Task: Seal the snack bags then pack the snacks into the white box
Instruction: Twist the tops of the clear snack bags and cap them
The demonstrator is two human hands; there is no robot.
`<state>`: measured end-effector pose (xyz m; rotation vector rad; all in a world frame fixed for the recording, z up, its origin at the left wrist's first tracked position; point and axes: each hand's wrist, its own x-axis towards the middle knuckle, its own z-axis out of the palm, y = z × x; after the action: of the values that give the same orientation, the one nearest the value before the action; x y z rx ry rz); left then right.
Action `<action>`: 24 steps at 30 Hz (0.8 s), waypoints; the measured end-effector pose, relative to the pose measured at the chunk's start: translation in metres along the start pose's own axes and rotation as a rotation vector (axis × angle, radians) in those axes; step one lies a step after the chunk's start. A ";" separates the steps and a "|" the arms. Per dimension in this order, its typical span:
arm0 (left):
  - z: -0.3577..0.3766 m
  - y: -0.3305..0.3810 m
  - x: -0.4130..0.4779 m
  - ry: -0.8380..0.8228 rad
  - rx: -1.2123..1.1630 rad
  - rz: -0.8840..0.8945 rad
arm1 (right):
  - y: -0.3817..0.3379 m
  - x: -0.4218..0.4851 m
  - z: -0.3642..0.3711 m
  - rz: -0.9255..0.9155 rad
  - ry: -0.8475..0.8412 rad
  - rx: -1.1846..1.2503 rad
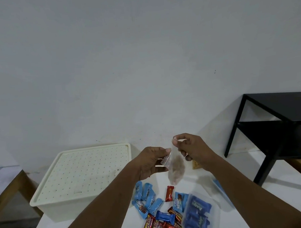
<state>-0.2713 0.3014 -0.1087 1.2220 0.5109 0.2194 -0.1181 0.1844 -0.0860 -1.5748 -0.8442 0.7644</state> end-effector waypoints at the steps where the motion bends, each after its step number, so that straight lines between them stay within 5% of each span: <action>1: 0.003 -0.002 0.002 0.009 0.023 0.019 | 0.004 0.000 0.002 0.044 0.017 0.068; 8: 0.009 -0.015 0.012 0.051 0.073 0.044 | 0.024 0.003 0.012 0.167 0.079 0.425; 16: 0.005 -0.017 0.018 -0.006 0.187 0.082 | 0.027 0.016 0.011 0.340 0.004 0.321; 24: 0.002 -0.020 0.029 0.124 0.181 0.072 | 0.035 0.025 0.008 0.232 -0.029 0.327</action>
<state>-0.2472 0.3051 -0.1337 1.4107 0.6044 0.3168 -0.1074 0.2062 -0.1228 -1.3819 -0.5291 1.0382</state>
